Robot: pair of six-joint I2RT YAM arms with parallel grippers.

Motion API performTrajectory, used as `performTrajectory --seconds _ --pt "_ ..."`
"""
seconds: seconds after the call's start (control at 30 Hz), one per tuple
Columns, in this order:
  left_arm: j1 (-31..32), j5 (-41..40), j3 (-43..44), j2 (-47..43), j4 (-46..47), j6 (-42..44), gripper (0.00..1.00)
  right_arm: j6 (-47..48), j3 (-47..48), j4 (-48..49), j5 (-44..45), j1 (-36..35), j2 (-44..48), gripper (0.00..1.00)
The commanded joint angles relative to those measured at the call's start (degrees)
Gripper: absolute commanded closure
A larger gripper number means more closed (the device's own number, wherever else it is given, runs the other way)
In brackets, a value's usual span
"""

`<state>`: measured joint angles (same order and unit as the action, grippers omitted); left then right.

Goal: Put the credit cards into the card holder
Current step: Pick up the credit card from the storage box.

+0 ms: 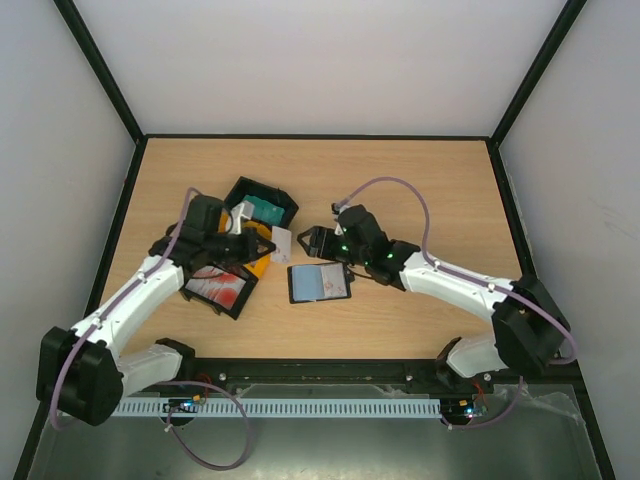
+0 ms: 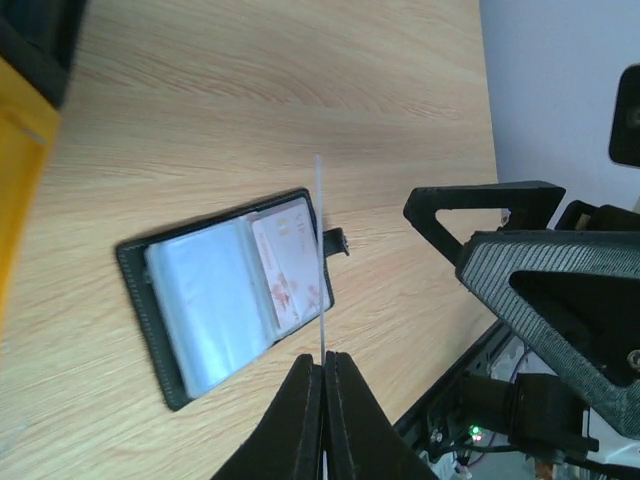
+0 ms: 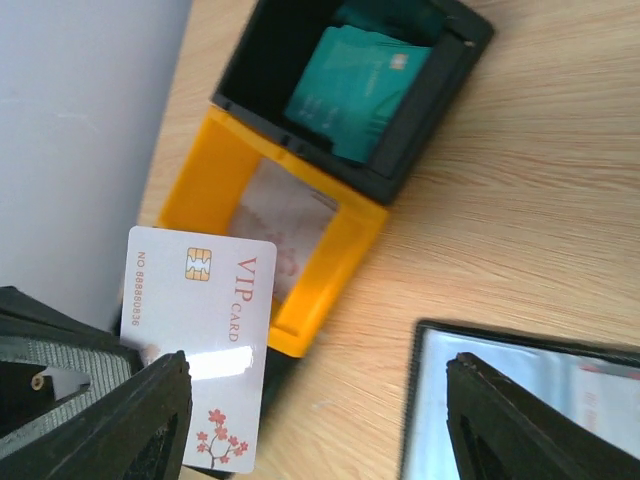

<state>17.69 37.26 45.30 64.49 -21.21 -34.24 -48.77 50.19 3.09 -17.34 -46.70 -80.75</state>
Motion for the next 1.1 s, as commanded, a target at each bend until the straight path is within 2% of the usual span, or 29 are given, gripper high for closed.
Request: performTrajectory --seconds 0.0,0.1,0.23,0.33,0.5,0.7,0.8,0.93,1.0,1.07 --pt "6.54 -4.98 -3.21 1.21 12.20 -8.69 0.98 5.15 -3.03 -8.23 5.06 0.50 3.93 0.33" --pt "9.35 -5.23 -4.28 1.01 18.08 -12.49 0.98 4.01 -7.49 -3.67 -0.84 0.94 9.61 0.34" --pt "10.16 -2.72 -4.09 0.20 21.82 -13.25 0.98 -4.89 -15.87 13.55 -12.15 2.31 15.65 0.35" --pt "10.17 0.77 -3.94 -0.23 23.54 -13.94 0.98 -8.79 -18.20 20.23 -13.62 2.36 16.94 0.37" --pt "10.17 6.49 -5.21 -1.59 29.58 -19.49 0.97 -13.48 -20.05 29.68 -13.37 2.41 17.33 0.45" --pt "10.12 8.27 -4.56 -4.44 31.26 -21.60 0.98 -16.39 -19.39 31.29 -11.82 2.75 17.12 0.59" --pt "10.26 9.16 -4.86 -4.80 31.62 -22.41 0.97 -18.31 -19.50 32.68 -12.47 2.86 17.37 0.71" --pt "10.26 10.17 -4.96 -5.18 30.23 -22.10 0.96 -20.21 -20.02 36.55 -14.83 2.90 18.22 0.95" --pt "10.26 9.74 -4.81 -5.49 28.38 -21.25 0.92 -19.27 -19.44 34.80 -15.21 2.84 18.69 0.98" --pt "10.26 7.58 -3.83 -5.63 23.54 -19.21 0.79 -17.58 -19.35 31.89 -14.54 2.88 19.56 0.98"
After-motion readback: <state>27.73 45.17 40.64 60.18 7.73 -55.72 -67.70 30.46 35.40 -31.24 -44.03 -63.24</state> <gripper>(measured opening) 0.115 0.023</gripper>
